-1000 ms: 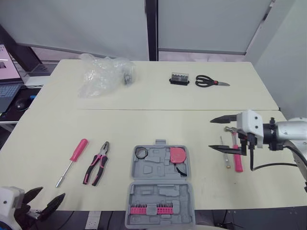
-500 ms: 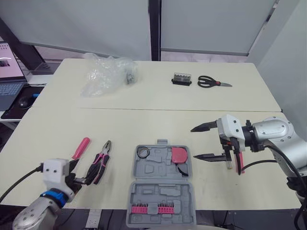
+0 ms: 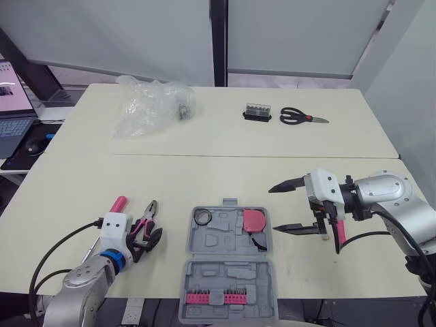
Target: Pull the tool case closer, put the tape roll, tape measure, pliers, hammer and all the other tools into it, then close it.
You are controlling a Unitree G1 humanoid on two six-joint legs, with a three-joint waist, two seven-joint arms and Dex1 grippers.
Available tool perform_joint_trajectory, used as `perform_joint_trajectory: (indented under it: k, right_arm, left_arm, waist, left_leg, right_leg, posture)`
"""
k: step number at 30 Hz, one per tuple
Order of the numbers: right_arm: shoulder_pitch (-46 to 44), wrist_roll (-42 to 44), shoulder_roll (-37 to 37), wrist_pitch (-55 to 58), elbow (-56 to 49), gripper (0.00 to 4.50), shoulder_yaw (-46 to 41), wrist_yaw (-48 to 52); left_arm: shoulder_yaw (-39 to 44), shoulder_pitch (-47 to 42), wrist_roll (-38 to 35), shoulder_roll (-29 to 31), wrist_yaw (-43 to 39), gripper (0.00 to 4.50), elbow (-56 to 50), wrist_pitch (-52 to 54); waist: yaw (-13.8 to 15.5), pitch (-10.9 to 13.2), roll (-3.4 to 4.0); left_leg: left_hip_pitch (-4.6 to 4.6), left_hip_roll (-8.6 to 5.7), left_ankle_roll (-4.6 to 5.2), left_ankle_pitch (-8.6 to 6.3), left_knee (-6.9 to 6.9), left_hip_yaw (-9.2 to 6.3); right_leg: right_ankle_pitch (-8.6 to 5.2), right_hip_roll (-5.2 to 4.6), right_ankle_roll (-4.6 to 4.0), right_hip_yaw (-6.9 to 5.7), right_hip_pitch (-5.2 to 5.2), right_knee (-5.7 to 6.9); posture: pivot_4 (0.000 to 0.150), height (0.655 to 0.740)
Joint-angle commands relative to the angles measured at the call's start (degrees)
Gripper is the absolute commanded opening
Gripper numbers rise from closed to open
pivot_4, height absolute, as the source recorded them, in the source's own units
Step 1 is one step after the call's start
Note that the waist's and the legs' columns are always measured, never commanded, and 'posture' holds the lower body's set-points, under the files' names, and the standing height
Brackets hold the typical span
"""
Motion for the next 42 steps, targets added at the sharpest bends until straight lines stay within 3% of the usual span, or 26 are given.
perform_joint_trajectory:
  k: [1,2,9,16,19,23,27,31,37,42]
  right_arm:
    - [0.5,-0.2,-0.1,-2.4,-0.8,4.46,-0.9,0.3]
    - [0.9,-0.3,-0.2,-2.7,-0.7,4.46,-1.0,0.3]
    - [2.6,-1.1,-0.9,-5.2,0.0,4.50,-1.3,0.8]
    - [3.7,-1.5,-1.0,-6.0,-0.4,4.50,-2.3,-0.2]
    - [4.8,-1.3,-1.0,-5.8,-1.3,4.50,-3.1,-1.1]
    - [7.0,-2.5,-1.2,-5.6,-2.9,4.50,-4.1,-3.5]
    - [10.0,-2.7,-2.5,-1.4,-6.1,4.50,-5.2,-6.7]
    - [14.4,-4.8,-5.2,0.6,-9.0,4.50,-7.6,-9.7]
    - [18.0,-2.3,-5.5,4.4,-16.3,4.50,-10.3,-12.3]
    - [11.9,-4.4,-1.4,11.3,-19.5,4.50,-1.5,-17.2]
  left_arm:
    - [-1.1,0.4,0.9,0.4,0.9,4.50,-0.1,2.5]
    - [-1.2,0.2,1.0,0.4,1.1,4.50,0.2,2.8]
    - [-1.3,-1.6,1.4,1.1,0.1,2.54,3.2,3.9]
    - [2.7,-0.2,-0.7,1.8,-3.5,2.53,-0.6,-2.1]
    - [4.2,0.4,-0.8,5.5,-7.7,2.53,-4.3,-6.4]
    - [1.8,-4.5,-0.5,14.6,-16.0,2.53,-7.3,-9.5]
    - [-7.2,-12.4,0.1,21.4,-25.6,2.53,-6.8,-11.3]
    - [-18.6,-20.7,3.1,23.7,-33.5,2.53,-5.4,-13.4]
    - [-32.3,-31.1,8.5,20.3,-39.5,2.53,-1.9,-14.0]
    - [-37.6,-36.2,11.9,17.2,-40.3,2.53,0.0,-13.1]
  waist:
    - [0.0,0.0,0.06]
    - [0.0,0.0,0.06]
    - [0.0,-0.1,0.20]
    - [0.0,-0.1,0.24]
    - [0.0,0.0,0.06]
    - [0.5,0.0,0.00]
    - [0.7,0.0,0.01]
    - [0.7,0.0,0.01]
    - [-0.2,0.0,0.05]
    - [-0.3,0.0,0.05]
  left_leg:
    - [0.01,-0.01,0.00,0.00,0.00,0.01]
    - [0.03,-0.01,0.00,0.00,0.00,0.01]
    - [0.10,-0.04,0.00,0.00,0.01,0.02]
    - [0.15,-0.03,0.00,0.01,0.01,0.02]
    - [0.07,0.00,-0.01,0.00,-0.01,0.03]
    - [-0.01,0.02,-0.04,0.02,0.00,-0.12]
    - [-0.01,-0.08,-0.05,0.03,0.01,-0.02]
    - [-0.10,-0.08,-0.04,0.02,0.00,0.04]
    - [-0.34,-0.01,-0.03,0.03,0.00,-0.02]
    - [-0.33,-0.02,-0.03,0.03,0.08,-0.02]
  right_leg:
    - [0.00,0.00,0.00,0.01,0.00,0.00]
    - [0.01,0.00,0.01,0.01,0.03,0.00]
    - [0.02,-0.01,0.02,0.03,0.11,0.00]
    - [0.02,-0.02,0.03,0.03,0.15,0.00]
    - [0.02,-0.01,0.02,0.03,0.07,-0.02]
    - [0.03,0.02,0.00,-0.13,0.03,-0.01]
    - [0.05,-0.07,0.04,-0.05,0.07,-0.08]
    - [0.06,-0.05,0.07,-0.01,-0.02,-0.11]
    - [0.06,0.07,0.06,-0.04,-0.24,-0.06]
    - [0.06,0.09,0.06,-0.03,-0.23,-0.03]
  posture:
    - [0.150,0.7400]
    - [0.150,0.7400]
    - [0.150,0.7400]
    - [0.150,0.7400]
    - [0.150,0.7400]
    - [0.150,0.7400]
    - [0.150,0.7400]
    - [0.150,0.7400]
    - [0.150,0.7400]
    - [0.150,0.7400]
